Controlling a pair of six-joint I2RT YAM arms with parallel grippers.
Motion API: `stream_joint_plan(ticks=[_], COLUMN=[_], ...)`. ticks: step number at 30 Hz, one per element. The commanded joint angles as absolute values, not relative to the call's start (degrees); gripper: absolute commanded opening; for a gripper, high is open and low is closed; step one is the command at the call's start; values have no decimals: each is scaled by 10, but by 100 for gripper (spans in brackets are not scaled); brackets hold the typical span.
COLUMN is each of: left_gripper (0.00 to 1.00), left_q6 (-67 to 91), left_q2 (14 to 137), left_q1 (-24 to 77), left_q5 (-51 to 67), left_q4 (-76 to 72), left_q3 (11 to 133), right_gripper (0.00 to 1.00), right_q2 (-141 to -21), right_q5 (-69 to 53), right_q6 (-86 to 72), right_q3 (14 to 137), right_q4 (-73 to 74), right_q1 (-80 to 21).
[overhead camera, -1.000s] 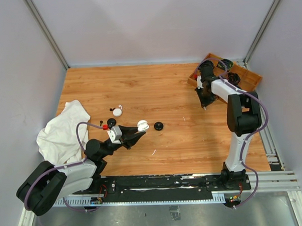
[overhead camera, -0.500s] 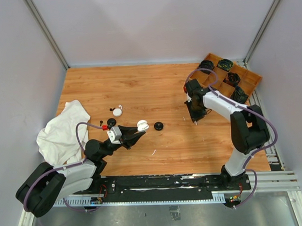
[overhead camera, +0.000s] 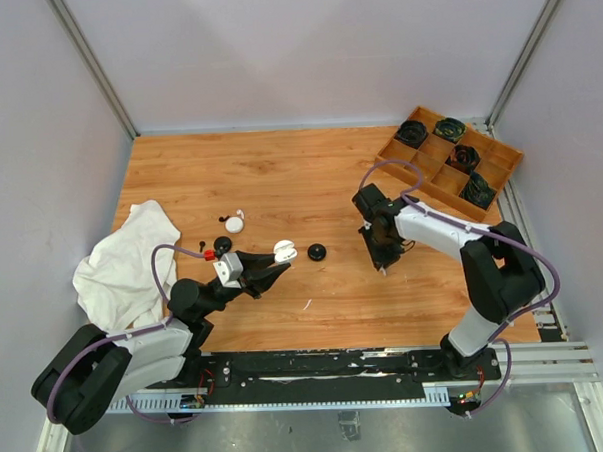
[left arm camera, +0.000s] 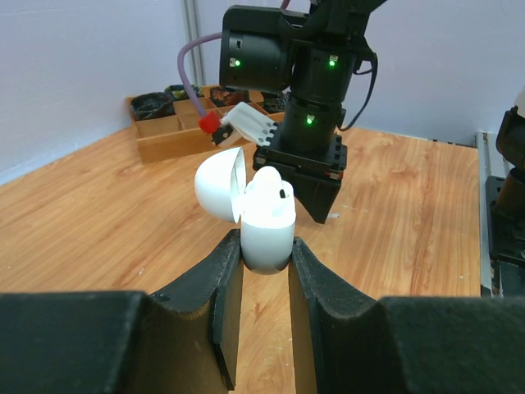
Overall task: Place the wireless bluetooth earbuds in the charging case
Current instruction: Place the earbud at the center of the board.
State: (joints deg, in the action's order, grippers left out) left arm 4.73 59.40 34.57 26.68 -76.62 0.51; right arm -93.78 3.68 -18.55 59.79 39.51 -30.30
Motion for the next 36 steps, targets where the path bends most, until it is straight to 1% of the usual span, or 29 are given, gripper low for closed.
stream_joint_plan(ticks=[1,11,19,30,36], left_gripper=[0,0,0,0,0], left_q6=[40,40,40,38,38], left_q2=[597,600,600,600,603], left_q1=[345,345,345,345,345], left_q5=[271,272,273,274,275], left_q4=[-783,-783,-783,-780,-779], left_q3=[14,14,15,16,17], right_gripper=[23,29,34,33,28], right_q2=[-945,-963,-966,-1003,-1009], right_q5=[44,27,6,1,-10], right_q6=[-211,-185,-175,-164,-153], right_q3=[583,591,625,623,611], right_q4=[396,426,458,454,442], right_q1=[-332,-336,-336,-327,-315])
